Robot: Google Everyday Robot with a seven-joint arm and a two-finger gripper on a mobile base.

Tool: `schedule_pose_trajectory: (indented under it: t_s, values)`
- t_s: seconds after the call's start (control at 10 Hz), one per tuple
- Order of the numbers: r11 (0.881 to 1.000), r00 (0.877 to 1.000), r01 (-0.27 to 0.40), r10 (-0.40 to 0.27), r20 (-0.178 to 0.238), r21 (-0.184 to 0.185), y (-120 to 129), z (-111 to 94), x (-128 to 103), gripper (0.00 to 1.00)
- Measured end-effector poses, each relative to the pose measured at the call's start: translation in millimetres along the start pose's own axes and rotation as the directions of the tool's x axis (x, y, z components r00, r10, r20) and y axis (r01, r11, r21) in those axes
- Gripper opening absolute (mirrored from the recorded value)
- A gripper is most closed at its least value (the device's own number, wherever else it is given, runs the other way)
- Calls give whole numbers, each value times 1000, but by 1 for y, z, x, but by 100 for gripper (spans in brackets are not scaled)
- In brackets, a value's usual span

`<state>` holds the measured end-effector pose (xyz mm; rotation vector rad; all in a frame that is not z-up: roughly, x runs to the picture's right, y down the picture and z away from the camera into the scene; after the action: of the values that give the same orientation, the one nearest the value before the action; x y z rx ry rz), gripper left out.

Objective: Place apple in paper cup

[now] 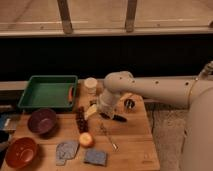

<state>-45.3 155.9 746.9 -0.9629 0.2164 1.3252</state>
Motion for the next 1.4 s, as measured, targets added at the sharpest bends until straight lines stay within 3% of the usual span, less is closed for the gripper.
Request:
schedule_pose_trajectory:
  t_s: [0.2, 0.3, 0.4, 0.6, 0.7, 0.8, 0.9, 1.1, 1.4]
  values:
    - [999, 999, 47, -46, -22, 8, 7, 7, 2, 80]
    - [996, 996, 79, -78, -34, 30, 13, 11, 3, 80]
    - [992, 994, 100, -97, -44, 70, 18, 15, 3, 80]
    - [972, 989, 140, -131, -63, 190, 30, 26, 2, 80]
    - [966, 989, 146, -135, -65, 212, 35, 29, 2, 80]
    - [970, 990, 131, -119, -70, 207, 28, 30, 3, 80]
    - [976, 991, 124, -112, -75, 179, 24, 32, 5, 80]
    - [992, 993, 87, -80, -82, 89, 16, 41, 10, 80]
    - [997, 993, 62, -57, -107, 40, 16, 53, 20, 80]
